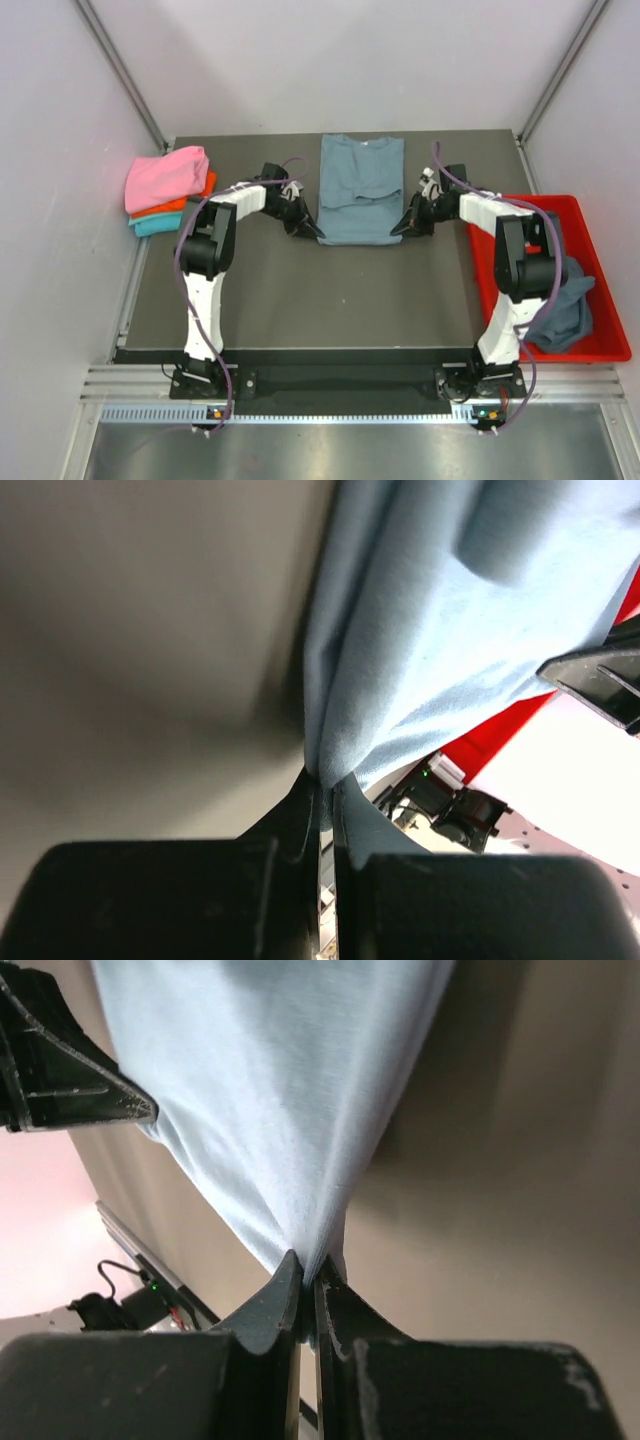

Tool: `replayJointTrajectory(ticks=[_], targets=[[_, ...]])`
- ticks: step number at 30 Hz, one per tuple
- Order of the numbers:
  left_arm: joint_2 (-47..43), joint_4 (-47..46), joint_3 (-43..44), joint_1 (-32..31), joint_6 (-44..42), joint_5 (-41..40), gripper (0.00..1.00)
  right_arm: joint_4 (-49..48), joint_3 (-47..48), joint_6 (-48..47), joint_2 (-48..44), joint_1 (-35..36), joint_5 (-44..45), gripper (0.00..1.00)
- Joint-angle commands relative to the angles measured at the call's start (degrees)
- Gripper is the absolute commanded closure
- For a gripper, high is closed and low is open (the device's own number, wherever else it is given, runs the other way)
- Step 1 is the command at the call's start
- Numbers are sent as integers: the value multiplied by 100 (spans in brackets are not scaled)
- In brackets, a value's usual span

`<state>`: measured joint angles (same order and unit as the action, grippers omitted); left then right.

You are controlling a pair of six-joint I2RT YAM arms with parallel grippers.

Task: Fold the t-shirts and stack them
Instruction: Fold the tshirt

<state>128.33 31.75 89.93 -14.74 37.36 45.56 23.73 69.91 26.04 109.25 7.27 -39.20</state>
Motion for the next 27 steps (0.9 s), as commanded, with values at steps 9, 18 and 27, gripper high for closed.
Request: replayJointTrajectory(ticks=[9, 18, 27], targets=[[-1451, -186, -783, -55, -124, 85, 100, 70, -1102, -73, -1371, 3, -26, 100], [-1609, -169, -1382, -415, 34, 278, 60, 501, -1550, -196, -1749, -103, 352, 41], [-2005, 25, -1935, -424, -124, -65, 20, 344, -2341, 58, -2215, -76, 211, 36]])
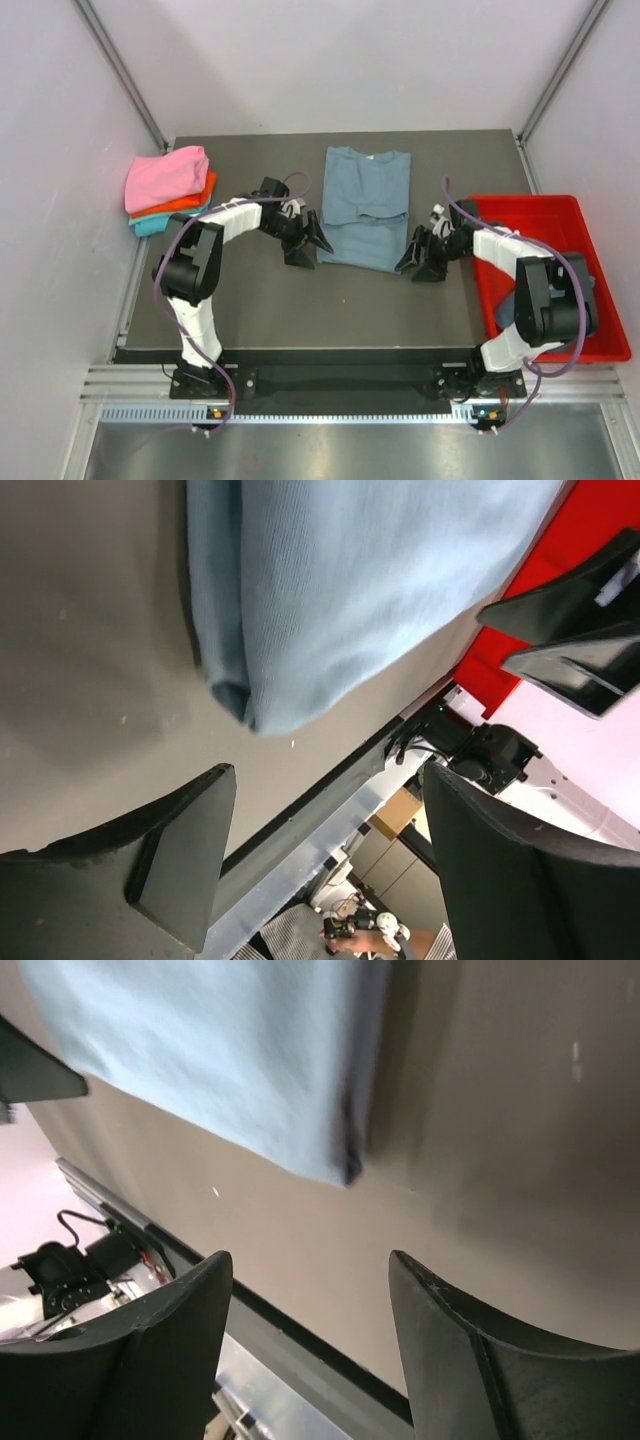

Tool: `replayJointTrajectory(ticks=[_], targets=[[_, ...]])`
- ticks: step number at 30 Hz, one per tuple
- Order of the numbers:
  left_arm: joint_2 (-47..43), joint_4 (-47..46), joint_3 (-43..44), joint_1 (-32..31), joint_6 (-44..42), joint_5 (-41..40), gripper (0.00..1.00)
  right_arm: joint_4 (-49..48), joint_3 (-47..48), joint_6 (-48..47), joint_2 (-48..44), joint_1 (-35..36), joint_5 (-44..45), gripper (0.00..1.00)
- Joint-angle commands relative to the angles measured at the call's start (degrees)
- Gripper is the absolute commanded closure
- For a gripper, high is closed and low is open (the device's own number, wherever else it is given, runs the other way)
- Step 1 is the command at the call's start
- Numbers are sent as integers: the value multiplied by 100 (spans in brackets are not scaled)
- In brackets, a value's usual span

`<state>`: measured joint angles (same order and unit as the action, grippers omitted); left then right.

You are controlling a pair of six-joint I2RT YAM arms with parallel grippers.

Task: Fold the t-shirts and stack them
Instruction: Fold the tshirt

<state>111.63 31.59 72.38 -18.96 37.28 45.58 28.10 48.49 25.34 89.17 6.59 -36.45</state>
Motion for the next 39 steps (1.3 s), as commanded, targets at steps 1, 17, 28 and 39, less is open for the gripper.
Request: replayJointTrajectory(ticks=[1, 17, 28, 39], targets=[[-327, 49, -206, -2, -107, -84, 20, -137, -313, 129, -198, 9, -47, 36], [701, -57, 338, -125, 78, -41, 21, -533, 257, 445, 707, 114, -3, 39], [1115, -92, 707, -231, 139, -102, 32, -648, 424, 656, 980, 255, -143, 44], [1124, -110, 611, -231, 175, 3, 44, -727, 345, 788, 1006, 492, -100, 48]])
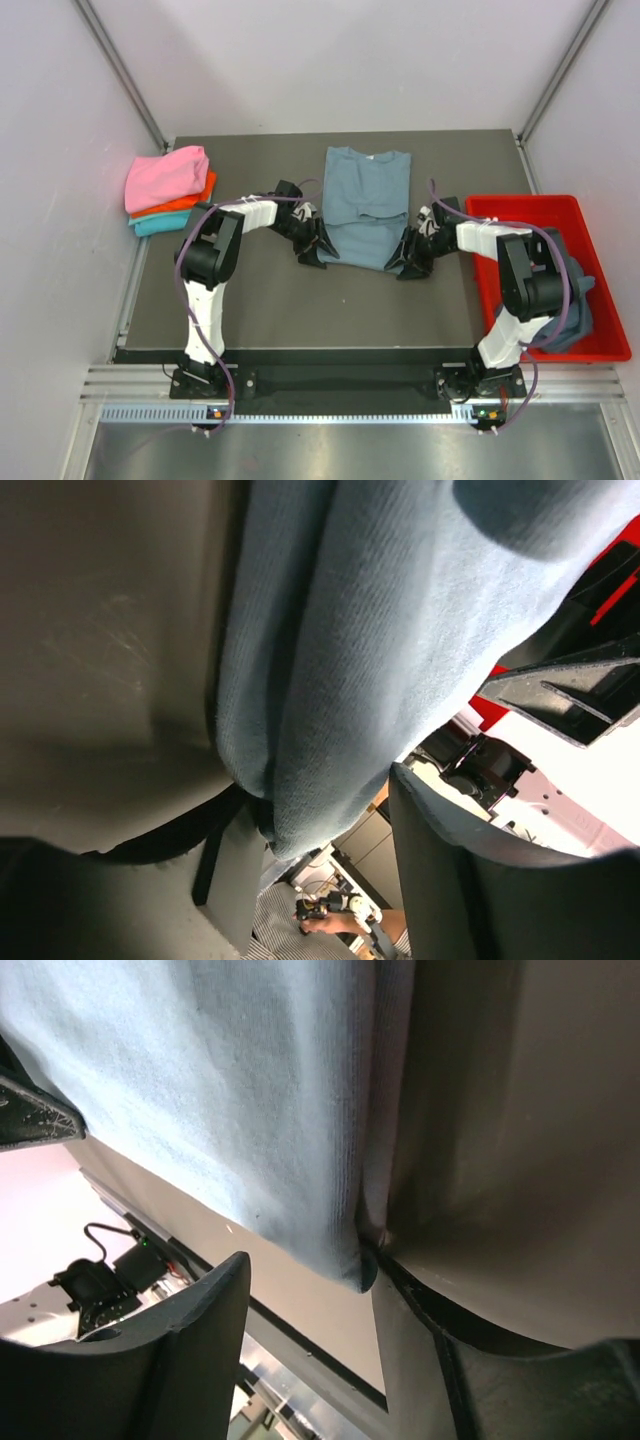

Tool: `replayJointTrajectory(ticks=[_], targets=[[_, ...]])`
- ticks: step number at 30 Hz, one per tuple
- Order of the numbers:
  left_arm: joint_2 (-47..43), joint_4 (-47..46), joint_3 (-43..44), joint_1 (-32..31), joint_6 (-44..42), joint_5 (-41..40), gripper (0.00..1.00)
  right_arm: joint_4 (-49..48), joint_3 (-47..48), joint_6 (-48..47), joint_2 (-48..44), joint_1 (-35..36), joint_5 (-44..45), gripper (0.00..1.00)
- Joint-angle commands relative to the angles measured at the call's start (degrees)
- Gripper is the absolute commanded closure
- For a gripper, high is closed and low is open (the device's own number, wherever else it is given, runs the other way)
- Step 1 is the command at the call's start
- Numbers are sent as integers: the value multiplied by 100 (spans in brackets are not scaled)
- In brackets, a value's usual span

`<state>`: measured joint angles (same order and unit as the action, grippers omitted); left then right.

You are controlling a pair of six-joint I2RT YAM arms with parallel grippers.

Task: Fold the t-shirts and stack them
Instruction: Fold the tshirt

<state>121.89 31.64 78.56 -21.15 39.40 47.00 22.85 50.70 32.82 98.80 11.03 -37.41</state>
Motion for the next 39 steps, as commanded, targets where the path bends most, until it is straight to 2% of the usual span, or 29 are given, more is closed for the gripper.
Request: replayJointTrajectory(ticks=[1, 7, 15, 18, 19, 23, 27, 35, 39], targets=[[90, -105, -25, -12, -20, -139, 45, -185, 168, 23, 77, 49, 40, 49], [37, -158, -157, -12, 42, -104, 51, -44, 441, -126, 165, 40, 304, 54], [2, -211, -157, 5, 33, -104, 65, 123, 371, -346, -19, -48, 621, 69], [-33, -255, -131, -4, 16, -95, 75, 97, 266, -373, -107, -92, 542, 80], [-51, -255, -140, -4, 15, -104, 85, 88, 248, -390, -133, -101, 524, 85], [-103, -272, -122, -30, -2, -60, 100, 62, 177, -382, -300, -127, 463, 95], [-270, -307, -70, -82, -28, -16, 100, 44, 230, -338, -554, -215, 392, 100], [-982, 35, 519, -127, -327, -173, 100, 535, 1029, -451, -1109, -426, 234, 100], [-1394, 211, 397, -170, -502, -191, 100, 835, 1259, -557, -1372, -496, 190, 100]])
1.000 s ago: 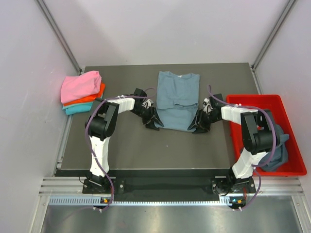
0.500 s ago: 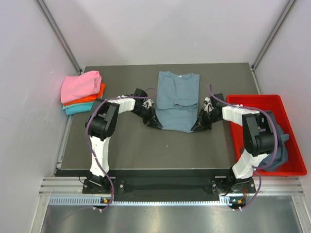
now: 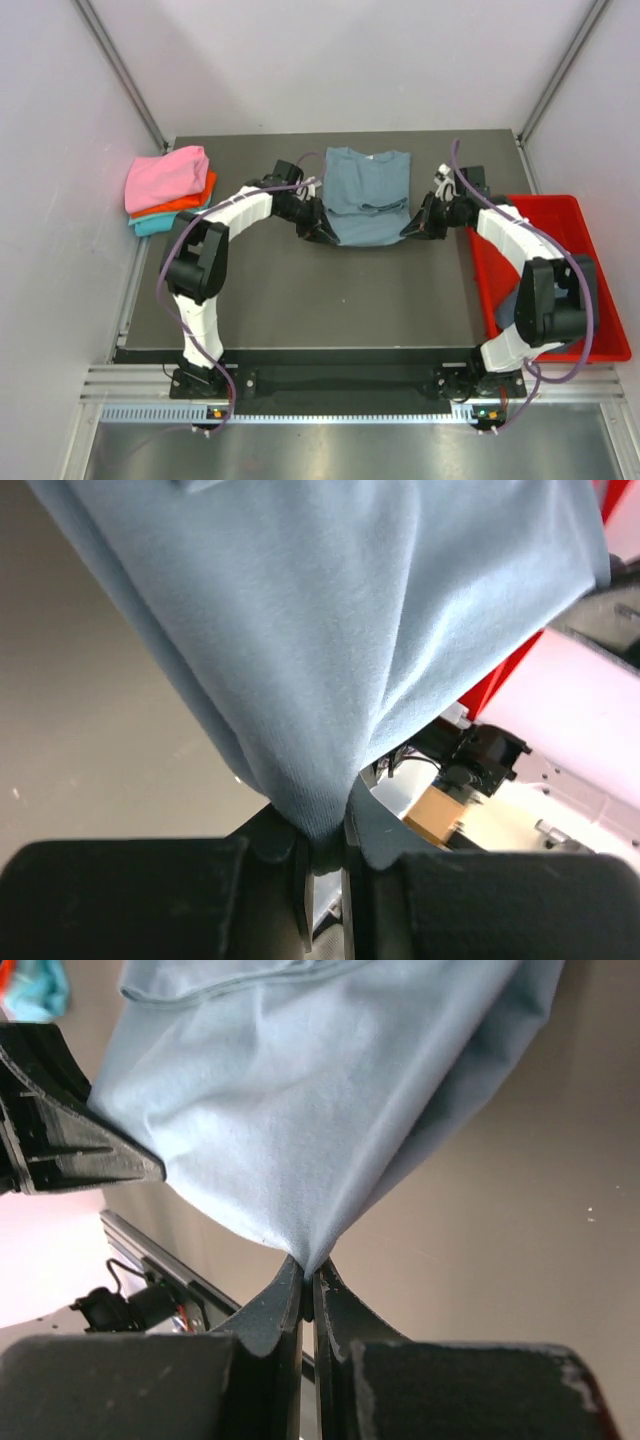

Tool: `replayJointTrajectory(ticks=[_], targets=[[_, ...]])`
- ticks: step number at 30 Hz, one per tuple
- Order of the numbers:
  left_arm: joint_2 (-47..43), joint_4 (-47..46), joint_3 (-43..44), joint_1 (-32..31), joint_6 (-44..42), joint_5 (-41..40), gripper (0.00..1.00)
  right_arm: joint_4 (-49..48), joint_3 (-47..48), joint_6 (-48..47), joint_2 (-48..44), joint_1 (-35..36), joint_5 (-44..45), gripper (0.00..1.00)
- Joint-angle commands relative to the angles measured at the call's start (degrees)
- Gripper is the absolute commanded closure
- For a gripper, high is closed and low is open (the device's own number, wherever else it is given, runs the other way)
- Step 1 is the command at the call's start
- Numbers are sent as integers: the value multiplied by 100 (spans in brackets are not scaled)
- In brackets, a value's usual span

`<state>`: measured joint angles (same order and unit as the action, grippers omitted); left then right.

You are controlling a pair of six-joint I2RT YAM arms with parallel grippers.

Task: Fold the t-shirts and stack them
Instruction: Fold the tshirt

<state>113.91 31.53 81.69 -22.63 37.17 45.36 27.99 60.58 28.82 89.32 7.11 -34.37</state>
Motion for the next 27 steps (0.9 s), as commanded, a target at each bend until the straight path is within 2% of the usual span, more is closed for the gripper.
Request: replayJointTrajectory(ticks=[1, 10, 17, 22, 27], targets=[[-667, 231, 49, -48, -332, -80, 100, 321, 236, -166, -476, -114, -114, 100], [-993, 477, 321, -391, -719, -335, 100, 427, -72, -210, -1100, -123, -140, 100], [-1055, 389, -346, -391, -605, -273, 100, 277, -617, -219, -1206, -140, -193, 100], [-1204, 529, -5, -373, -877, -695, 100, 304, -187, -263, -1110, -166, -272, 100], [-1117, 661, 935, -382, -1185, -968, 100, 224, 866, -166, -609, -202, -377, 100]])
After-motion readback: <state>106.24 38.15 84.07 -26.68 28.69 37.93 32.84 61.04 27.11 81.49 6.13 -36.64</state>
